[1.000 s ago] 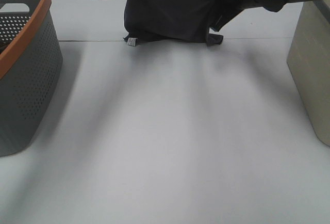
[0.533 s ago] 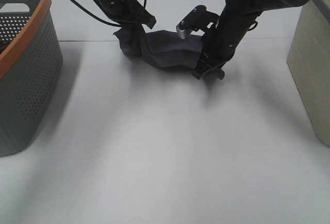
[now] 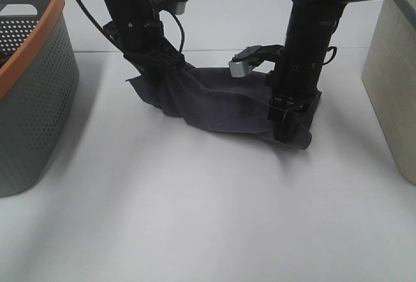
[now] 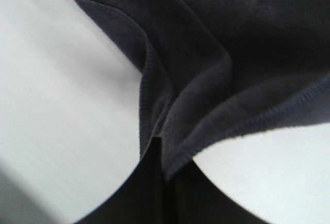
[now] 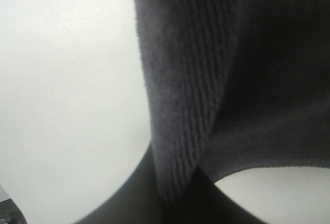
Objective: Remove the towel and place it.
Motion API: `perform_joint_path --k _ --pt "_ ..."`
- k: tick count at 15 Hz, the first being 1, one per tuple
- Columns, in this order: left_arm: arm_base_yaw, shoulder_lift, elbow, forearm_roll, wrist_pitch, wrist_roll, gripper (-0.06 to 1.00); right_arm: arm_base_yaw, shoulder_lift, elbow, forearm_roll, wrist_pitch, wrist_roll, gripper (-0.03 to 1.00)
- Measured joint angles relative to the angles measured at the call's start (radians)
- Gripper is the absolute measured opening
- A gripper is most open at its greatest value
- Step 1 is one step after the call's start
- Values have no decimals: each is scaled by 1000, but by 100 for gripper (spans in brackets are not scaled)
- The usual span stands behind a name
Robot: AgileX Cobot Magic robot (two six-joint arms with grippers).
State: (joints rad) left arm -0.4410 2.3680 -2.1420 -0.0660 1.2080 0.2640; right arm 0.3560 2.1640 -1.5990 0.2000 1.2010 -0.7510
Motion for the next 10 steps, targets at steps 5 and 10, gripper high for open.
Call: perform_joint_path --k 5,10 --pt "0 -45 -29 -21 -45 -14 0 0 -113 -57 -19 -66 6 0" --pt "0 -77 -184 90 -309 -108 0 0 -164 -222 -221 -333 65 0"
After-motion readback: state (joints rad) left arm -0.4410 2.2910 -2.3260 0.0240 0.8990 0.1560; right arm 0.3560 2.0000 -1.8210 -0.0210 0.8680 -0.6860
